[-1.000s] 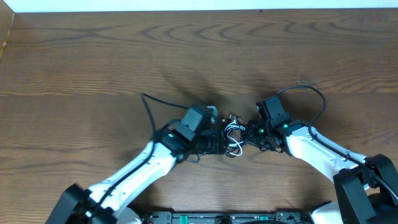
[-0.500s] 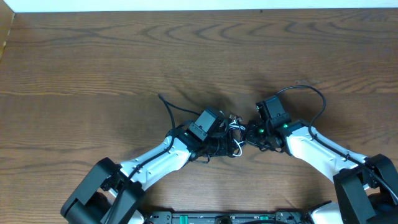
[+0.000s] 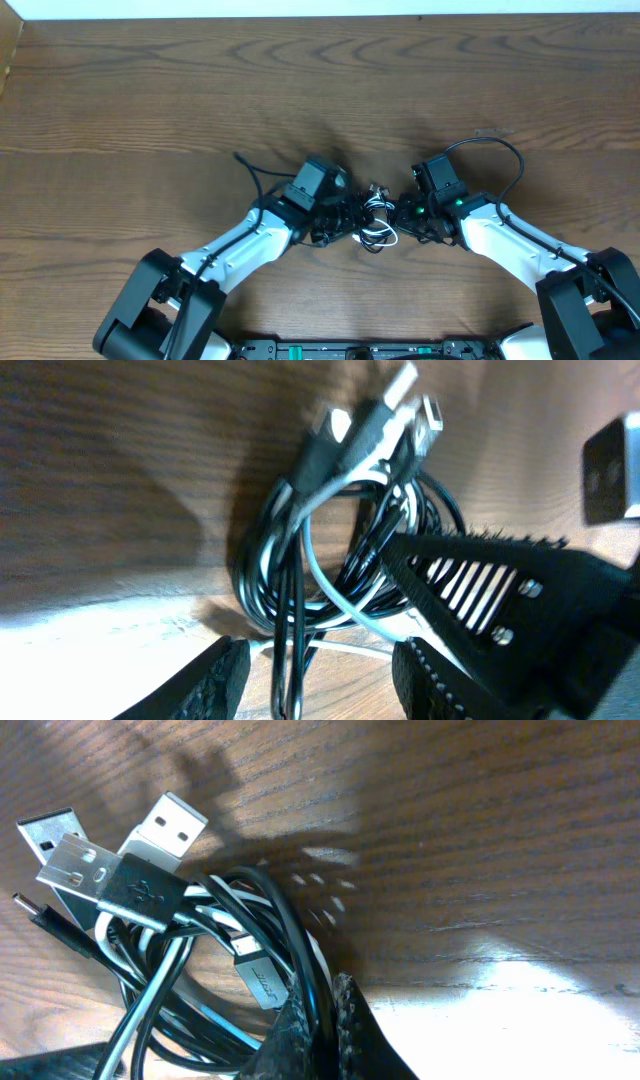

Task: Untangle cables

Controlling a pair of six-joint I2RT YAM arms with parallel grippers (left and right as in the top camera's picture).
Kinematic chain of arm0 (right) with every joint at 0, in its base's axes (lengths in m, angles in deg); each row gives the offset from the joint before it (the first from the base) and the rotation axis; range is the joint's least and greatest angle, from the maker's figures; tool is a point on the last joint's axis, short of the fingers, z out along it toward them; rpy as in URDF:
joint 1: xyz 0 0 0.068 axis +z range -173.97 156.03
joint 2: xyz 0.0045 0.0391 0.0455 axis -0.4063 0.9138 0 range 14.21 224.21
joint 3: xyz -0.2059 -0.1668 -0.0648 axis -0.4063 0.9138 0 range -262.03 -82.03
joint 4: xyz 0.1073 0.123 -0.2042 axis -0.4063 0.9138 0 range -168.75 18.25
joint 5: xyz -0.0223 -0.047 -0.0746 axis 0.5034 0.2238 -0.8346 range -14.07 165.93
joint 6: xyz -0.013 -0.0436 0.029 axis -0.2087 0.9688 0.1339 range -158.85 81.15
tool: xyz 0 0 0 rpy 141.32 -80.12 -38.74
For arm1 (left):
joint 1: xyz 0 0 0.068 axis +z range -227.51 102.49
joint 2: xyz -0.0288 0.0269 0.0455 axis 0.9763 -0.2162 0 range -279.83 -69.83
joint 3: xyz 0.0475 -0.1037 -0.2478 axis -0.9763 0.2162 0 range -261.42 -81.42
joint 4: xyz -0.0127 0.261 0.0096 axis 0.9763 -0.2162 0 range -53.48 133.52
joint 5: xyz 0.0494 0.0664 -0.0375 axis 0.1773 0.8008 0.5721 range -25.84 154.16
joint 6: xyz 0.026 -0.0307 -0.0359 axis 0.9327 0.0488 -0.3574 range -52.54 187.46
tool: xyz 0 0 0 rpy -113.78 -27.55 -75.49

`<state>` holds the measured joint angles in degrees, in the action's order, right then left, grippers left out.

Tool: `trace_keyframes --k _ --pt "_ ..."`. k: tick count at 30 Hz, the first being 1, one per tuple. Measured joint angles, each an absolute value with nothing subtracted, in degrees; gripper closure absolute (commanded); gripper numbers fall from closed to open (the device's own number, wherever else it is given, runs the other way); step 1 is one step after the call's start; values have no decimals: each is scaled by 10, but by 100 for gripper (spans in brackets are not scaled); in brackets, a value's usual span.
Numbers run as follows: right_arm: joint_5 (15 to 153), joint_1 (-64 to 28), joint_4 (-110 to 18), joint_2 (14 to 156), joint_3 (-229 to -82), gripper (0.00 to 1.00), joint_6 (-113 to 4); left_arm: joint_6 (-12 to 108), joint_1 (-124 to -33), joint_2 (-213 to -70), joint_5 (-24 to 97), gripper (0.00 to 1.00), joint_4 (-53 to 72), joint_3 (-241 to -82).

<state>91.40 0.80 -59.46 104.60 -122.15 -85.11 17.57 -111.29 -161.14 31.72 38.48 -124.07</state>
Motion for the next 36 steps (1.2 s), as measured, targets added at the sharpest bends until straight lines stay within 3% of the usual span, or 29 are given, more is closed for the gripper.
trace_keyframes --k 17,36 --pt "914 8 -594 1046 -1221 99 -851 120 -1142 -1621 365 49 406 -1241" --pt "896 7 -591 1046 -1221 99 -851 74 -1150 -1644 334 49 465 -1241"
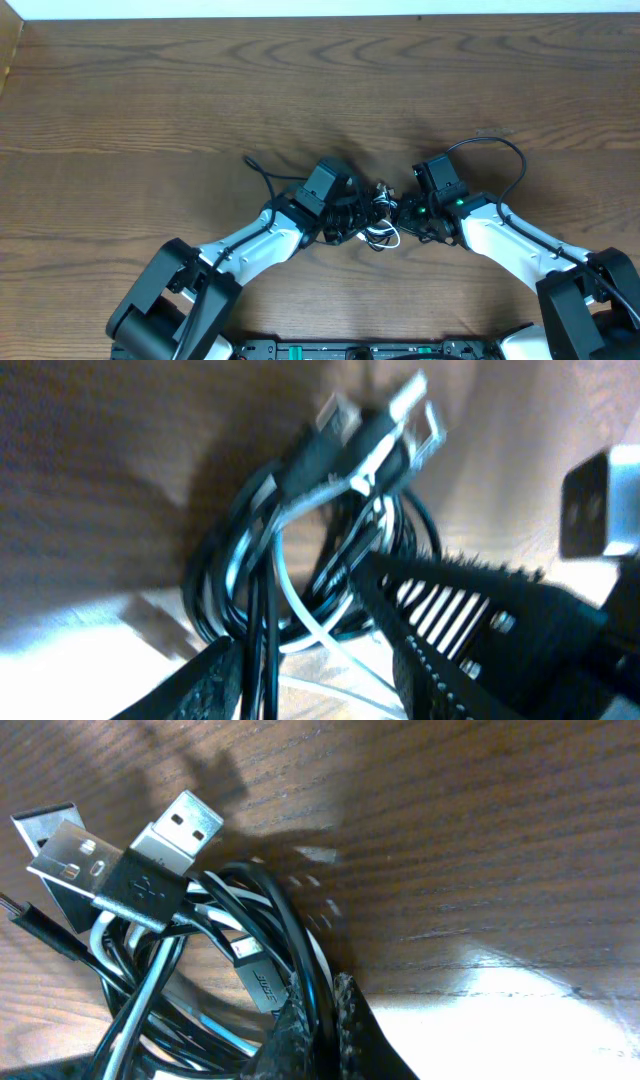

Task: Untangle cables

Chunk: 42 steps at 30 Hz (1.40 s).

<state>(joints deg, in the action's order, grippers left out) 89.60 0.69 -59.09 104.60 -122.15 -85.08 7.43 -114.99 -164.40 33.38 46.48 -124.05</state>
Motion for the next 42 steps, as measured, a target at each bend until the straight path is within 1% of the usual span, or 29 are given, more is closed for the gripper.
trace_keyframes --k 5,9,10,11,12,19,23,27,31,32,33,35,36,38,39,42 --pt "898 7 -591 1046 -1221 99 -851 74 -1185 -1644 345 50 431 -1241" --pt "899 7 -591 1046 -1221 99 -851 73 -1196 -1644 352 76 420 -1241" --pt "899 7 -591 1046 -1221 99 -851 75 -1196 -1644 354 81 420 -1241" --pt "899 7 -591 1046 -1221 99 -851 75 -1196 -1644 356 89 420 -1240" --pt "900 7 -591 1046 -1221 99 -851 73 -1196 -1644 358 92 420 -1240" --pt "901 7 -590 1046 -1221 99 -851 100 -1191 -1644 360 93 414 -1240" --pt "898 7 -576 1046 -1223 99 -845 124 -1161 -1639 346 93 397 -1240" --pt "879 8 -548 1045 -1228 99 -842 142 -1110 -1600 291 93 395 -1240" --pt "871 9 -546 1045 -1230 99 -834 150 -1057 -1542 201 92 395 -1240" --pt "868 9 -548 1045 -1230 99 -833 150 -1045 -1529 185 90 395 -1239" --pt "867 9 -550 1045 -1230 99 -833 150 -1032 -1516 168 83 395 -1239" --pt "858 8 -551 1045 -1230 99 -833 152 -1010 -1494 144 83 397 -1239" --pt "853 8 -549 1045 -1230 99 -833 153 -999 -1485 137 75 404 -1239" --pt "846 8 -548 1045 -1231 99 -833 155 -983 -1470 132 67 410 -1239" --pt "846 8 -548 1045 -1231 99 -833 158 -980 -1469 134 65 410 -1239" --pt "849 8 -553 1045 -1231 99 -819 179 -979 -1470 149 63 392 -1239"
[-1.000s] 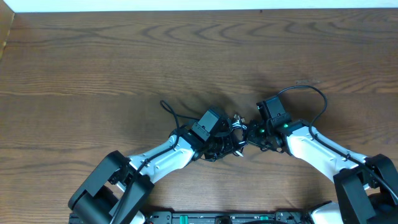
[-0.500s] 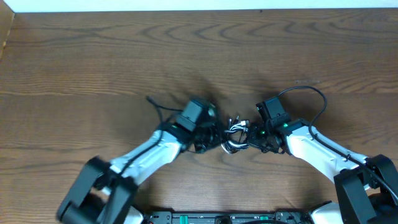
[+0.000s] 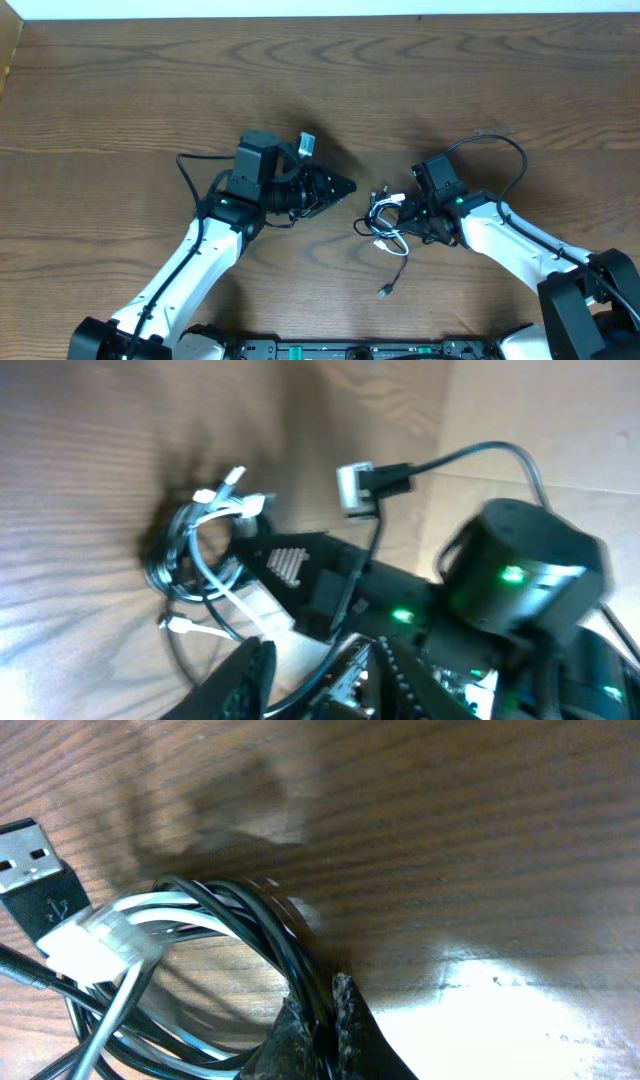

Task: Untangle cables

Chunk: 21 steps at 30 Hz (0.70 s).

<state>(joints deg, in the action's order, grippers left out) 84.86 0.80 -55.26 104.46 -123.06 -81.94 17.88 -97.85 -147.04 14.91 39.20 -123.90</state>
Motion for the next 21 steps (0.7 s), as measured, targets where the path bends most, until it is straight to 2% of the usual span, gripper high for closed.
trace_keyframes --k 5,10,16,21 --pt "857 8 -571 1045 -1228 99 -776 217 -979 -1471 209 63 305 -1239" --pt "942 8 -672 1047 -1224 99 -693 268 -979 -1471 292 62 227 -1239" --pt "1048 8 -751 1047 -1224 99 -662 301 -979 -1471 387 62 193 -1239" --pt "1108 8 -771 1047 -1224 99 -653 305 -979 -1471 413 62 194 -1239"
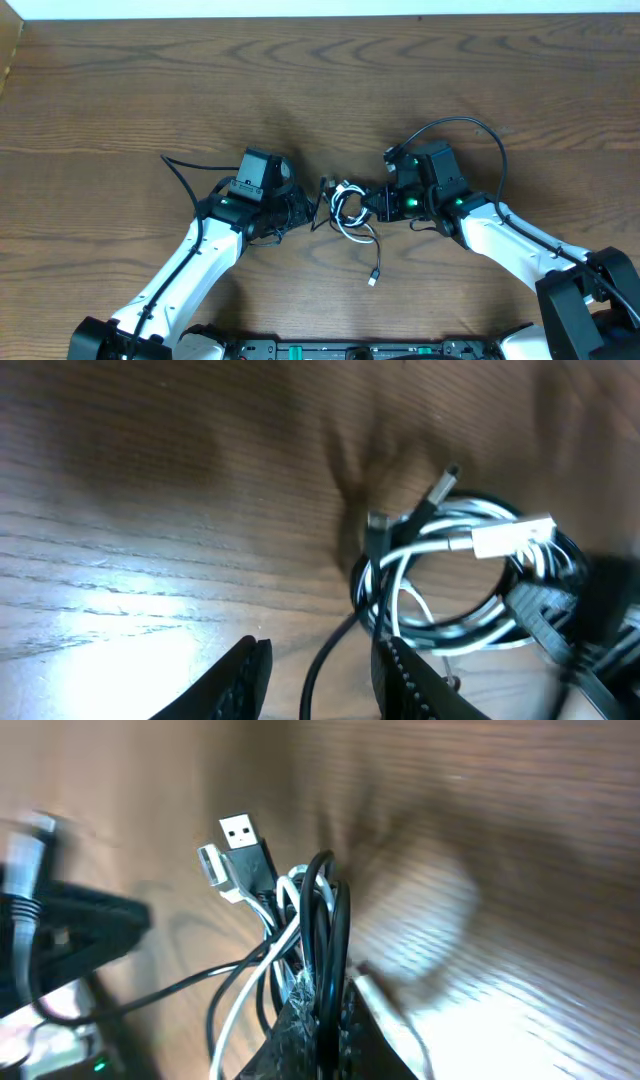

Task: Untangle cables

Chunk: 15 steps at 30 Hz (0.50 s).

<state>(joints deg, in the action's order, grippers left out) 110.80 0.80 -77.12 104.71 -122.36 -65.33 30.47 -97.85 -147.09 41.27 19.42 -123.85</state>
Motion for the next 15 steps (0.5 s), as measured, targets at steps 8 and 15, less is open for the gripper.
trace_keyframes --k 8,15 --pt "1176 8 -811 1047 -1224 99 -652 326 -979 -1471 419 64 203 -1239" --pt "1245 6 -832 1047 -1224 99 -597 404 -942 -1445 422 62 204 -1239"
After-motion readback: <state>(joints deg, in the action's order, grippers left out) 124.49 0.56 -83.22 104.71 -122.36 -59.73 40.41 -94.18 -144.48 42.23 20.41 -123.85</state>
